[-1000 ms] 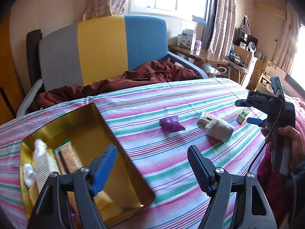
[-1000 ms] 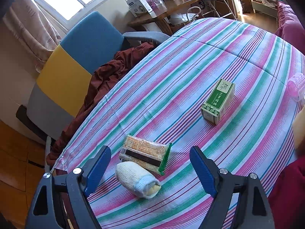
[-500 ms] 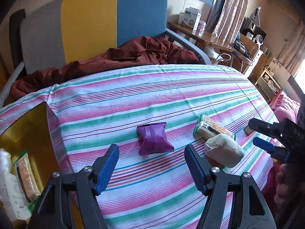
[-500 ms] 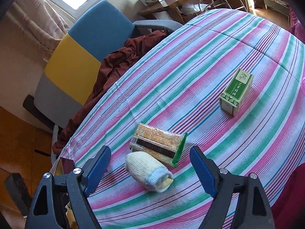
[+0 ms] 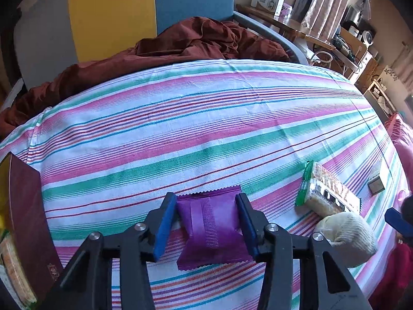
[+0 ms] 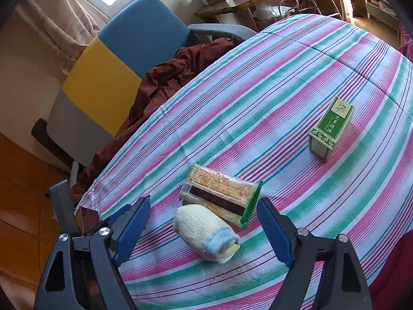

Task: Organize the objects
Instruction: 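Grasp the purple wrapped packet with the left gripper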

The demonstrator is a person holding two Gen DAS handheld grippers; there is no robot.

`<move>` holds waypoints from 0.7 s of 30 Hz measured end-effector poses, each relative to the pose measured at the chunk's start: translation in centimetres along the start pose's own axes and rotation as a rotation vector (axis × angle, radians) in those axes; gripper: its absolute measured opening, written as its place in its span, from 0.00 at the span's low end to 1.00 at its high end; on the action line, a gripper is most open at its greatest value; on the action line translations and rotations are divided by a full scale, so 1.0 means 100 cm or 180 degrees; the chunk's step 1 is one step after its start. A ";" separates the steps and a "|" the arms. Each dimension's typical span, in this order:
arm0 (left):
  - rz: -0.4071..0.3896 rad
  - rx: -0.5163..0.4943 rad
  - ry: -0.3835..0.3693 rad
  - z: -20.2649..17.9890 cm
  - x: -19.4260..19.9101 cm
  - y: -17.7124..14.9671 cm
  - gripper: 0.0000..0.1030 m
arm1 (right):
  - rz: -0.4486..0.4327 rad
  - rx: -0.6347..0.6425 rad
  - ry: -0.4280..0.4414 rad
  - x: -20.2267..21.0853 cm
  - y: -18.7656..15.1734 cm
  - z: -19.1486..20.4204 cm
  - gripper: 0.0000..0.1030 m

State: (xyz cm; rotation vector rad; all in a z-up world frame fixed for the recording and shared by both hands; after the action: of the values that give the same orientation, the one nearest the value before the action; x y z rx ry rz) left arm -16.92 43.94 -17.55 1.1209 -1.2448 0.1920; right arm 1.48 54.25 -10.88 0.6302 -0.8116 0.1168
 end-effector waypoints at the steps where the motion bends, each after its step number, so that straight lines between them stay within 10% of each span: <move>1: -0.0040 -0.0010 -0.0006 -0.001 0.000 0.001 0.47 | -0.0004 0.0030 0.0016 0.000 0.000 0.003 0.84; 13: -0.0016 -0.0169 0.0153 -0.001 0.006 -0.018 0.41 | 0.0287 0.0676 0.0173 -0.021 -0.023 0.043 0.84; 21: -0.0027 -0.0172 0.0163 0.000 0.030 -0.047 0.39 | 0.0762 0.0344 0.0964 -0.020 -0.044 0.066 0.84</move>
State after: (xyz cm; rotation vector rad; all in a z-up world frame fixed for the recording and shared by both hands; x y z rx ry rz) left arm -12.69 40.29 -17.72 1.0685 -1.1930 0.1785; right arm -2.63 47.21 -11.01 0.5972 -0.5866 0.4660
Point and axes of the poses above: each gripper's, at about its wrist camera, not at the fingertips, and x roughly against the way its jaws point, z to its left, y to its top, the point moved 10 cm from there along -x, roughly the way its jaws point, and after that the axes turned 6 degrees about -z, right-handed, at the moved point
